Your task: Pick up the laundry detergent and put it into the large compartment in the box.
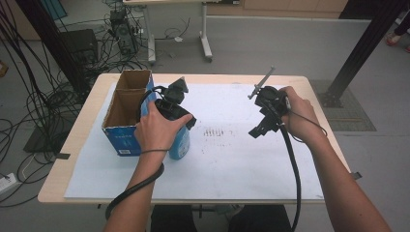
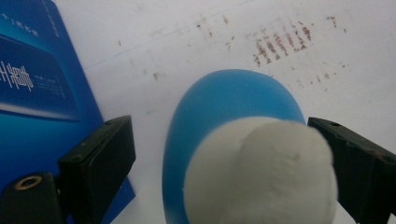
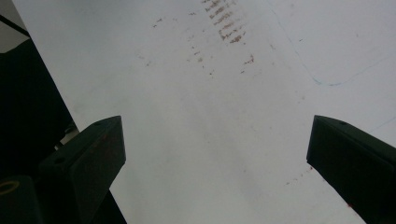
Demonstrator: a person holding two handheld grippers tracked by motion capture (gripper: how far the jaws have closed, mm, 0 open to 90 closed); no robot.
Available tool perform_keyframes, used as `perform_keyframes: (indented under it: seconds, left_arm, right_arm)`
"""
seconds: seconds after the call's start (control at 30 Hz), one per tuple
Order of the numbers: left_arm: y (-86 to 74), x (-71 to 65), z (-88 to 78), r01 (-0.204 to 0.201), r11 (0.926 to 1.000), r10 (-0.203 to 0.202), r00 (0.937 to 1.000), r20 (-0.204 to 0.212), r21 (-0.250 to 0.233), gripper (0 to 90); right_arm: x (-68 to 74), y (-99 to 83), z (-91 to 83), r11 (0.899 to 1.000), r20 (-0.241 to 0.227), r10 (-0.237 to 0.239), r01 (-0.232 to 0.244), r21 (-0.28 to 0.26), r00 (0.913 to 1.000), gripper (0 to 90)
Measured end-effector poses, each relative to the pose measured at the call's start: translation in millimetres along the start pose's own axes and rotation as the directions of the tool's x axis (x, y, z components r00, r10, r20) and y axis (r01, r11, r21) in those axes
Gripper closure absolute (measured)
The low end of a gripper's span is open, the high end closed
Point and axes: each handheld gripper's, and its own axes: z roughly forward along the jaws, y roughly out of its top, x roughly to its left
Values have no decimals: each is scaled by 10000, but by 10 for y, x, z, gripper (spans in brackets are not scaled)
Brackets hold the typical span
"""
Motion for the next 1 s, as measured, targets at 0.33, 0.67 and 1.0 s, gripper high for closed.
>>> perform_keyframes:
  seconds: [0.33, 0.67, 1.0]
  left_arm:
    - [10, -19, 2, -22, 10000, 22, 10000, 62, 31, 102]
    - [13, -14, -6, -37, 10000, 37, 10000, 67, 27, 101]
    - [15, -29, -14, -48, 10000, 48, 10000, 48, 38, 102]
  right_arm:
    - [-13, -2, 3, 10000, -12, -9, 9, -42, 10000, 42]
    - [-19, -15, 3, 10000, -11, 40, -40, -43, 10000, 42]
    - [-18, -22, -5, 10000, 24, 37, -37, -55, 10000, 42]
